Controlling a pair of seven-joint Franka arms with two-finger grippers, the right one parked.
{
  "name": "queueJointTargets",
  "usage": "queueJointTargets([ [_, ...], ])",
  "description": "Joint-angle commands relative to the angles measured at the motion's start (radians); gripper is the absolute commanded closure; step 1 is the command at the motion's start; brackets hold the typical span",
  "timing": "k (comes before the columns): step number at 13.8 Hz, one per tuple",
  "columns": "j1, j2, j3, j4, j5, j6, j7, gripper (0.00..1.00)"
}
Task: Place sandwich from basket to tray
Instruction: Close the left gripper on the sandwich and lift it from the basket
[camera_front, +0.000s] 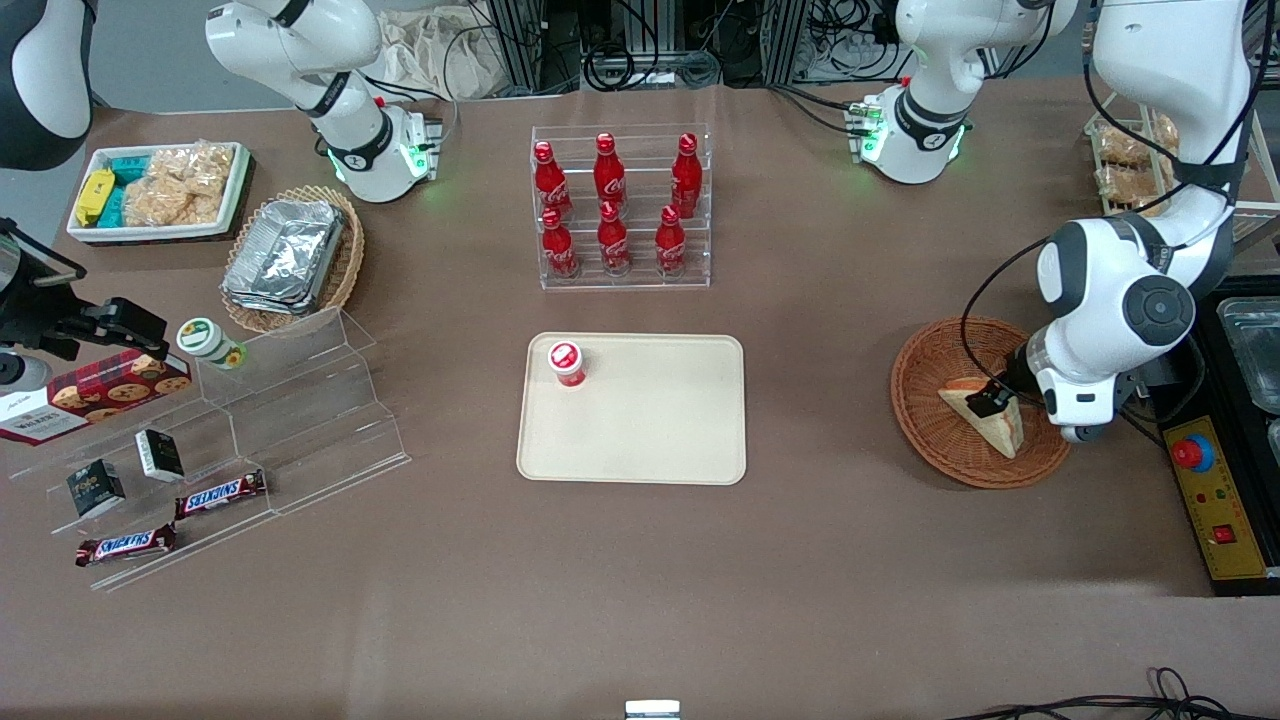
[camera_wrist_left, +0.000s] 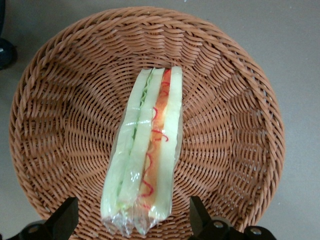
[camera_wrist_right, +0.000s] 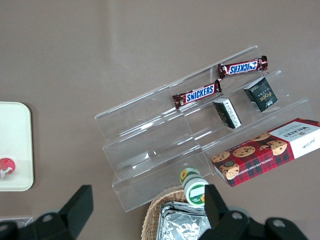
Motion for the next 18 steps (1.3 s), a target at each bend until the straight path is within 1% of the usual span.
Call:
queueJointTargets([
  [1, 0.01, 0.033, -0.001, -0.001, 0.008, 0.057, -0.019, 0.0],
  [2, 0.009, 0.04, -0.001, 0.004, 0.008, 0.058, -0.028, 0.0],
  [3, 0.009, 0.049, -0.001, 0.013, 0.008, 0.06, -0.034, 0.04],
  [4, 0.009, 0.061, -0.001, 0.027, 0.008, 0.06, -0.042, 0.23],
  [5, 0.009, 0.063, -0.001, 0.03, 0.008, 0.06, -0.063, 0.64],
  [6, 0.01, 0.063, -0.001, 0.03, 0.01, 0.063, -0.066, 1.0],
  [8, 0.01, 0.06, -0.001, 0.048, 0.01, 0.069, -0.054, 1.0],
  [10, 0.003, 0.046, -0.002, 0.08, 0.023, 0.027, -0.056, 1.0],
  [12, -0.007, 0.029, -0.013, 0.189, 0.034, -0.163, -0.047, 1.0],
  [14, -0.023, 0.038, -0.077, 0.357, 0.033, -0.376, 0.007, 1.0],
  [15, -0.034, 0.041, -0.109, 0.419, 0.031, -0.444, 0.051, 1.0],
  [17, -0.06, 0.067, -0.189, 0.53, 0.03, -0.536, 0.207, 1.0],
  [18, -0.079, 0.078, -0.22, 0.567, 0.02, -0.556, 0.237, 1.0],
])
